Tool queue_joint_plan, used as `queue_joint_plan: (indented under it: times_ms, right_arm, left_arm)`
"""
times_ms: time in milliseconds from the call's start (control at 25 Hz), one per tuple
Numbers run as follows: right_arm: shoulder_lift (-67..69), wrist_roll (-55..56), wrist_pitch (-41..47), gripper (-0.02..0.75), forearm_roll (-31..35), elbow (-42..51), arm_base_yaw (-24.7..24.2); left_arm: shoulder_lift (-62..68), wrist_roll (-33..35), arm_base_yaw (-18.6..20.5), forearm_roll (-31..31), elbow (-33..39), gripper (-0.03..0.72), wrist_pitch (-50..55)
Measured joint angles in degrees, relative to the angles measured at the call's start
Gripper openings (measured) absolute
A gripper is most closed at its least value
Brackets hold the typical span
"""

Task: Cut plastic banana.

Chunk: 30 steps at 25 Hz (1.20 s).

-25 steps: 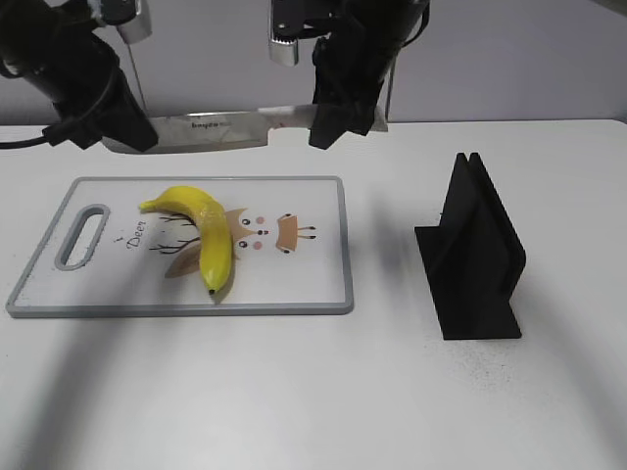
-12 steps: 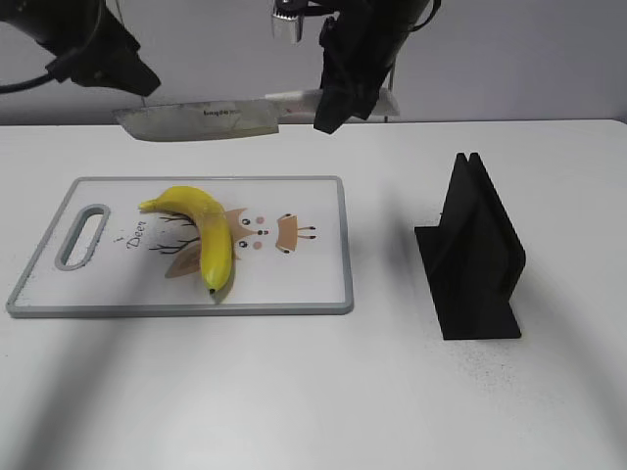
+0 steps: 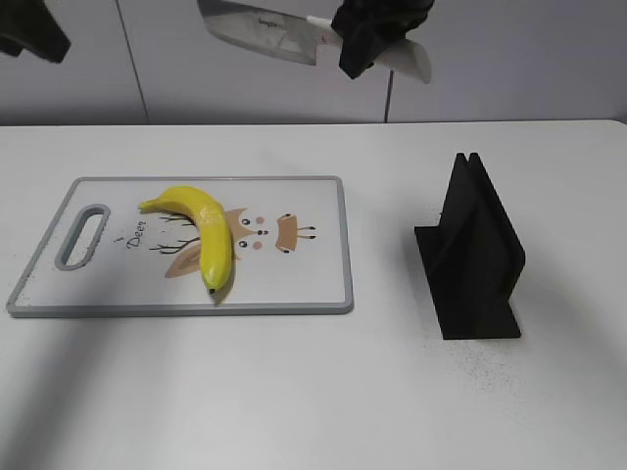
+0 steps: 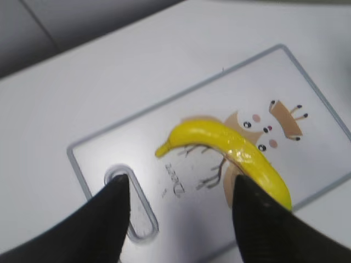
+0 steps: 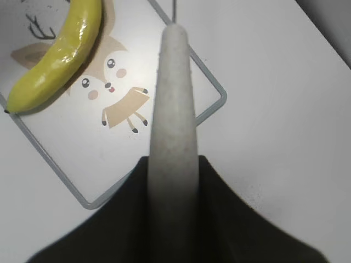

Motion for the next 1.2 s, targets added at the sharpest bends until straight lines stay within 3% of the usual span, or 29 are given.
queue_joint_plan:
  times_ms: [200, 360, 840, 1200]
  right_arm:
    - [-2.41, 10.63, 0.05, 0.160, -0.80, 0.11, 0.00]
    - [-6.34, 18.37, 0.05, 0.160, -0.80, 2.77, 0.00]
    - [-23.47, 27.66, -0.01, 0.160, -4.28, 26.44, 0.00]
    - [-36.64, 33.07, -6.82, 0.159, -6.88, 43.83, 0.00]
  left_arm:
    - [-0.34, -13.95, 1.99, 6.95, 0.17, 0.566, 10.15]
    - [-2.52, -19.12, 3.02, 10.13, 2.92, 0.566, 10.66]
    - [-20.98, -20.11, 3.06, 11.26, 24.32, 0.561, 10.97]
    - [-39.80, -20.16, 3.06, 11.39, 36.60, 0.560, 11.15]
